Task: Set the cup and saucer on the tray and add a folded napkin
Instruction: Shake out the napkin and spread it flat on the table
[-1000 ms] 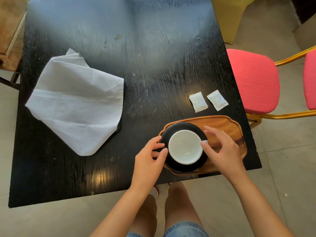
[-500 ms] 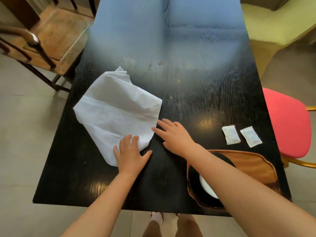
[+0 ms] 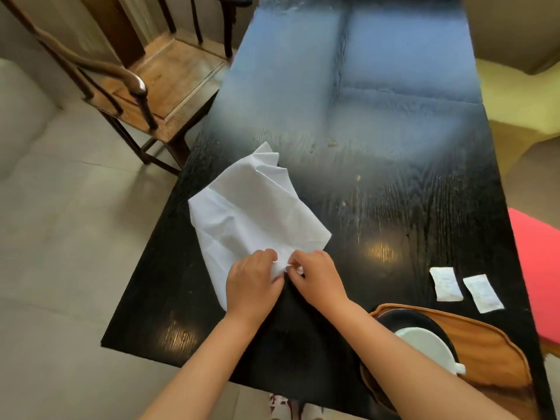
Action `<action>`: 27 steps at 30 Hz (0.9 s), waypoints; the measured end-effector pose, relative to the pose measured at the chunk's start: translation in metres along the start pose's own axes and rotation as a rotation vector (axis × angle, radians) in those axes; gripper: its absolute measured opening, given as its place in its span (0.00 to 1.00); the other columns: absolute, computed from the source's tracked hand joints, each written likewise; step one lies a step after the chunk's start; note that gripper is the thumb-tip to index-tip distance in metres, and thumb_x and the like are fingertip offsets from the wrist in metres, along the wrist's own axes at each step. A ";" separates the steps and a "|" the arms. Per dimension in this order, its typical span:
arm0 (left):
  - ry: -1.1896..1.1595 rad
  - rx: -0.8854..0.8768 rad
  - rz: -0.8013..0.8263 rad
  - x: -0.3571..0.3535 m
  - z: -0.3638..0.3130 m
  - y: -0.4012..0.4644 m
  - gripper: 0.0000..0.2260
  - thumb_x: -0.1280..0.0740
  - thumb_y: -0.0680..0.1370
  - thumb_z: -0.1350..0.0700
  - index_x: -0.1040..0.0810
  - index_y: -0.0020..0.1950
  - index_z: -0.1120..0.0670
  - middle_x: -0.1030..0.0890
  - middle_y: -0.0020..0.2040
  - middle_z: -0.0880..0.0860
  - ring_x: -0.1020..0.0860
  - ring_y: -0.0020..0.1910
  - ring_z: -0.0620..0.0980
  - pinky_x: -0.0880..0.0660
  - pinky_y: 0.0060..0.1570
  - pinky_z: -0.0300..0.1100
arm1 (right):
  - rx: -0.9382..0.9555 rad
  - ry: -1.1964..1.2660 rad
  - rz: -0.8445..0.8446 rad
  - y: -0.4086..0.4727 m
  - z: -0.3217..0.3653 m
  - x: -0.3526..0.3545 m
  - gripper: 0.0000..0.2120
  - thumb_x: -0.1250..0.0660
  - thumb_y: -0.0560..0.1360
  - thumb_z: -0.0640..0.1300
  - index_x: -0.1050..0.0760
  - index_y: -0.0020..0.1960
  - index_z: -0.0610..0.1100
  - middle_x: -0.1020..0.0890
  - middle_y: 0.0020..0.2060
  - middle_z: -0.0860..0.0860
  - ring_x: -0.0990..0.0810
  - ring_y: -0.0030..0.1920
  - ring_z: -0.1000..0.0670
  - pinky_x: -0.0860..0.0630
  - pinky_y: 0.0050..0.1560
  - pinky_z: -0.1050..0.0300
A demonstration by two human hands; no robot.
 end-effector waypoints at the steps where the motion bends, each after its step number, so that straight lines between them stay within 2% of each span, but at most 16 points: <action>1: 0.010 -0.011 -0.031 0.013 -0.004 0.002 0.07 0.29 0.70 0.56 0.24 0.44 0.55 0.21 0.36 0.51 0.23 0.34 0.52 0.27 0.35 0.45 | 0.010 0.066 -0.013 0.000 0.010 0.008 0.04 0.35 0.74 0.42 0.23 0.42 0.43 0.18 0.35 0.49 0.22 0.39 0.47 0.28 0.53 0.55; 4: -0.017 -0.007 -0.131 0.058 -0.022 0.013 0.04 0.30 0.71 0.59 0.21 0.44 0.55 0.19 0.39 0.52 0.22 0.38 0.51 0.27 0.34 0.41 | 0.080 0.172 -0.077 0.005 0.042 0.044 0.05 0.35 0.73 0.42 0.24 0.40 0.43 0.19 0.34 0.50 0.22 0.37 0.50 0.23 0.44 0.53; 7: -0.021 -0.014 -0.188 0.109 -0.041 0.023 0.05 0.33 0.74 0.58 0.18 0.46 0.55 0.21 0.46 0.51 0.23 0.45 0.48 0.28 0.40 0.37 | 0.174 0.201 -0.135 0.010 0.072 0.091 0.03 0.34 0.73 0.40 0.23 0.41 0.42 0.19 0.37 0.49 0.22 0.38 0.50 0.22 0.43 0.53; 9: -0.018 -0.023 -0.170 0.145 -0.057 0.030 0.06 0.33 0.74 0.58 0.17 0.47 0.55 0.23 0.47 0.50 0.25 0.46 0.46 0.29 0.42 0.36 | 0.255 0.204 -0.157 0.012 0.089 0.123 0.02 0.32 0.73 0.39 0.23 0.42 0.42 0.21 0.38 0.49 0.23 0.38 0.50 0.23 0.42 0.55; 12: -0.054 0.047 0.069 0.199 -0.081 0.042 0.08 0.35 0.75 0.59 0.17 0.49 0.54 0.23 0.42 0.46 0.23 0.44 0.44 0.28 0.41 0.35 | 0.371 0.139 -0.148 0.011 0.107 0.159 0.01 0.33 0.72 0.36 0.24 0.43 0.41 0.27 0.38 0.52 0.28 0.36 0.51 0.28 0.37 0.60; 14: -0.064 0.051 0.196 0.229 -0.093 0.048 0.08 0.35 0.75 0.59 0.17 0.49 0.53 0.21 0.41 0.45 0.22 0.43 0.43 0.27 0.39 0.32 | 0.357 0.126 -0.137 0.009 0.110 0.172 0.03 0.35 0.73 0.35 0.24 0.42 0.41 0.28 0.37 0.52 0.29 0.36 0.50 0.33 0.36 0.63; 18: -0.043 0.025 0.370 0.275 -0.092 0.057 0.07 0.34 0.76 0.58 0.17 0.48 0.49 0.18 0.45 0.46 0.20 0.45 0.43 0.21 0.48 0.39 | 0.261 0.143 -0.088 0.006 0.098 0.190 0.06 0.35 0.75 0.40 0.22 0.40 0.42 0.23 0.34 0.52 0.25 0.37 0.51 0.33 0.36 0.71; 20: -0.026 0.014 0.441 0.292 -0.080 0.063 0.08 0.34 0.76 0.58 0.18 0.45 0.46 0.17 0.45 0.45 0.19 0.45 0.42 0.21 0.47 0.38 | 0.229 0.101 -0.070 0.008 0.090 0.199 0.06 0.35 0.75 0.41 0.21 0.41 0.41 0.20 0.34 0.50 0.23 0.38 0.50 0.31 0.38 0.68; 23: -0.014 -0.016 0.508 0.307 -0.053 0.076 0.09 0.32 0.75 0.58 0.18 0.43 0.43 0.16 0.44 0.45 0.18 0.44 0.43 0.22 0.47 0.38 | 0.215 0.046 -0.058 0.015 0.083 0.214 0.06 0.33 0.74 0.41 0.21 0.39 0.42 0.22 0.31 0.51 0.25 0.35 0.51 0.30 0.40 0.57; 27: 0.057 -0.039 0.544 0.319 -0.012 0.109 0.09 0.31 0.74 0.58 0.17 0.43 0.44 0.16 0.44 0.44 0.19 0.44 0.42 0.22 0.48 0.38 | 0.166 -0.205 0.064 0.037 0.084 0.229 0.07 0.35 0.74 0.41 0.22 0.39 0.39 0.22 0.33 0.46 0.29 0.33 0.50 0.32 0.37 0.55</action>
Point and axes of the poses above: each hand's wrist, its own y-axis towards the middle knuckle, its own x-axis out of the back of the hand, z = x × y, the point moved 1 cm from there along y, towards the middle knuckle
